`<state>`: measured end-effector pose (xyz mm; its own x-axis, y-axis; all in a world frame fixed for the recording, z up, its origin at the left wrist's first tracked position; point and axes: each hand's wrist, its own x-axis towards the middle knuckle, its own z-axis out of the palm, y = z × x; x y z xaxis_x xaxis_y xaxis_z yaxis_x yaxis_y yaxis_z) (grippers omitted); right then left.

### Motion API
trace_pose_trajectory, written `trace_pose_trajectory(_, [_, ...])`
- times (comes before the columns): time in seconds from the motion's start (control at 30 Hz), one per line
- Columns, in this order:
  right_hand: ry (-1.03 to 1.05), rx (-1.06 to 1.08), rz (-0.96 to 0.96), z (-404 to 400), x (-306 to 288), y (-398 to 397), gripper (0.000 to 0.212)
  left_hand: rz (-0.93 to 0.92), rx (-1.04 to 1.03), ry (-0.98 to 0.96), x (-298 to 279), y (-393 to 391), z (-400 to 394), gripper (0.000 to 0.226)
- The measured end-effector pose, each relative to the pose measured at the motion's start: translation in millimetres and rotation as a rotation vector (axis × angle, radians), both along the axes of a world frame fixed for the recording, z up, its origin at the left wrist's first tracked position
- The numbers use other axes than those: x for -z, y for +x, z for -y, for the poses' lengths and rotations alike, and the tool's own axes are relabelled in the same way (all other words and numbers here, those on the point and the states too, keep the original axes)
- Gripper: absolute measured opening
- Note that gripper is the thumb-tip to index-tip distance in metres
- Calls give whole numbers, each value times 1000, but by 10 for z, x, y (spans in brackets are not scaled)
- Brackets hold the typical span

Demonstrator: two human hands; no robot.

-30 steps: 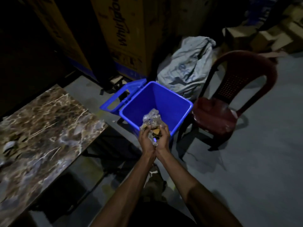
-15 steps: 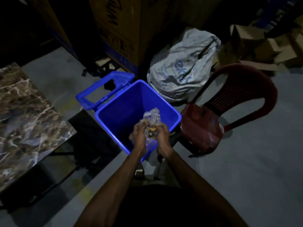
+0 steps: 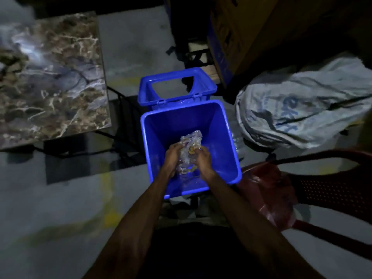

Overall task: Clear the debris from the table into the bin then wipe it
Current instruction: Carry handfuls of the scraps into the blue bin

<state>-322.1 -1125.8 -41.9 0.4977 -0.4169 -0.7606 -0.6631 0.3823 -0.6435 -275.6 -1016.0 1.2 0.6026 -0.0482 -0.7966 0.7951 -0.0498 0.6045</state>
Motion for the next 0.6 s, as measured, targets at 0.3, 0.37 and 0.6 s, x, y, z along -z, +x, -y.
trace_pose_trajectory(0.3, [35, -231, -51, 547, 76, 93, 34, -41, -214, 102, -7, -219, 271, 27])
trace_pose_trajectory(0.37, [26, -246, -30, 583, 34, 50, 21, -57, -245, 101, 8, -275, 275, 31])
trace_pose_trajectory(0.6, [32, -381, -43, 546, 565, -246, 22, -40, -363, 40, -24, -580, 212, 35])
